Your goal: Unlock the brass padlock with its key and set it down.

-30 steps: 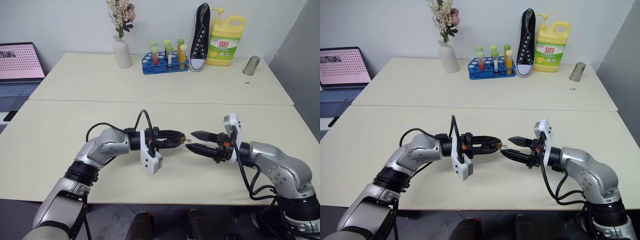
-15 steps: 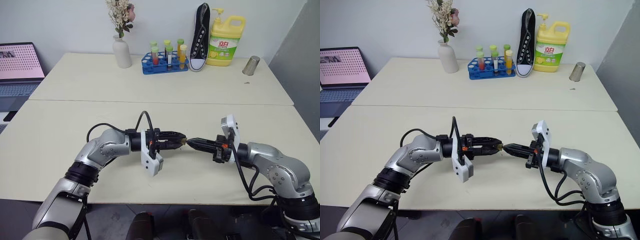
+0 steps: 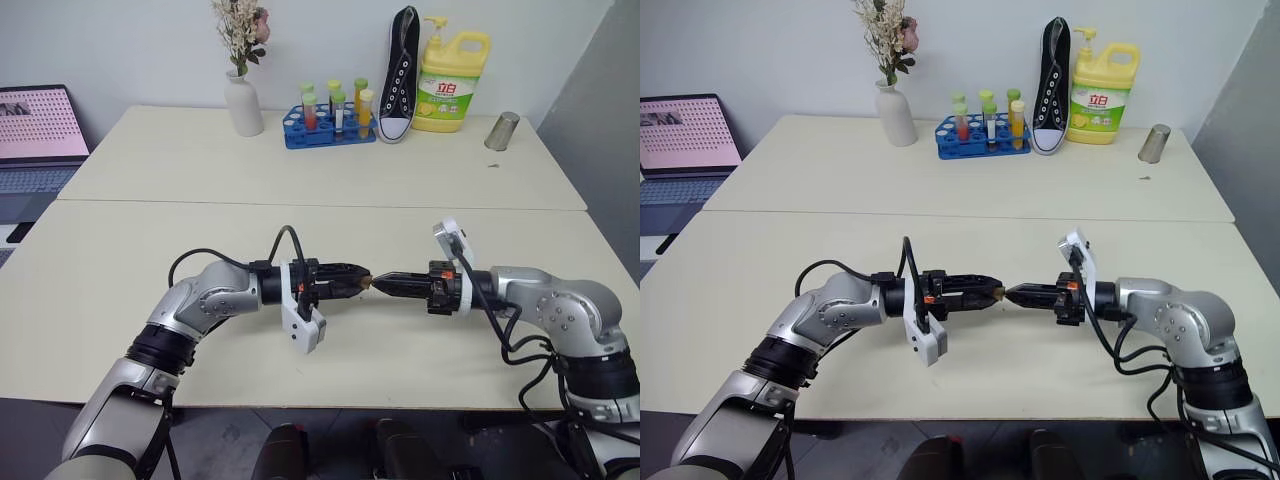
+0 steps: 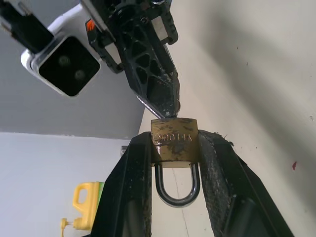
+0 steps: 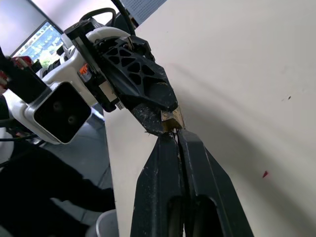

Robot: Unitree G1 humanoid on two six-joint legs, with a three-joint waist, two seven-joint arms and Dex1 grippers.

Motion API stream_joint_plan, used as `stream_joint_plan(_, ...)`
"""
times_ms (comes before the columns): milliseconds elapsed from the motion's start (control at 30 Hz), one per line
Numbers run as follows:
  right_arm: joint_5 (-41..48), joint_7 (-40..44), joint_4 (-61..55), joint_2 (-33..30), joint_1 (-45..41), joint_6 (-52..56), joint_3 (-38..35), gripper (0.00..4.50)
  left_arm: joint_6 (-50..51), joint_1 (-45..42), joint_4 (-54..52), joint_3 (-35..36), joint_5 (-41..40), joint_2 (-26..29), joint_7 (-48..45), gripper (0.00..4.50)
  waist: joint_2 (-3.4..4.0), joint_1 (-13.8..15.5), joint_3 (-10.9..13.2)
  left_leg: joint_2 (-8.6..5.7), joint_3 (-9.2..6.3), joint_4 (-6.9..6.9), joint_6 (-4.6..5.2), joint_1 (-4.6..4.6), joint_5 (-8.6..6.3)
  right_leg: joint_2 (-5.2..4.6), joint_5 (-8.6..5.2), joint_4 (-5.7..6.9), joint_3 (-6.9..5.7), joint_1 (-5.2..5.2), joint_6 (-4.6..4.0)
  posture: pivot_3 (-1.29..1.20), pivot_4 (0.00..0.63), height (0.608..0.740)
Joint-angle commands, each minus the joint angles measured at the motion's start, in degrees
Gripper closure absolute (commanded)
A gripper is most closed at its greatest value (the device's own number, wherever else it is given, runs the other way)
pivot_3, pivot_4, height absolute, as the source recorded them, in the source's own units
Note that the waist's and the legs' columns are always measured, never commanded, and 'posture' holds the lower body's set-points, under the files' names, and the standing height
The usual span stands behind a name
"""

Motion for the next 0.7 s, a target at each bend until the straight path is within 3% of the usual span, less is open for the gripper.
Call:
stream_joint_plan(33, 5.07, -2.01, 3.83, 0.66, -4.64, 6.7, -4.86, 4.5, -2.42, -0.91, -0.25, -0.52, 2.08, 0.31, 2.08, 3.53, 0.0, 0.03, 0.0, -0.01, 0.0, 0.0, 0.0, -0.01, 0.0, -0.01, 0.0, 0.0, 0.02, -0.01, 0.0, 0.0, 0.15, 0.74)
stream_joint_plan(433, 7.48, -6.28, 11.28, 2.96, -8.49, 15.34, -7.97, 4.5, -2.96, -0.91, 0.06, -1.01, 4.89, 1.33, 5.8, 3.53, 0.0, 0.0, 0.0, 0.0, -0.02, -0.01, 0.01, -0.05, 0.0, -0.03, 0.0, 0.0, 0.0, -0.04, 0.0, 0.0, 0.15, 0.74)
stream_joint_plan(667, 3.74, 0.21, 4.18, 0.04, -6.02, 8.08, -3.01, 4.5, -2.23, -0.77, 0.27, -1.34, 4.01, 1.52, 6.07, 3.53, 0.0, 0.0, 0.0, 0.0, -0.04, -0.01, 0.01, -0.06, 0.0, -0.02, 0.0, -0.01, -0.02, -0.04, 0.01, 0.0, 0.15, 0.74)
stream_joint_plan(700, 3.33, 1.76, 2.75, -0.66, -5.38, 6.7, -2.44, 4.09, -2.02, -0.75, 0.33, -1.38, 3.73, 1.54, 6.04, 3.53, 0.01, 0.01, 0.0, 0.0, -0.04, -0.01, 0.01, -0.06, 0.0, -0.02, 0.0, -0.01, -0.02, -0.04, 0.01, 0.0, 0.15, 0.74)
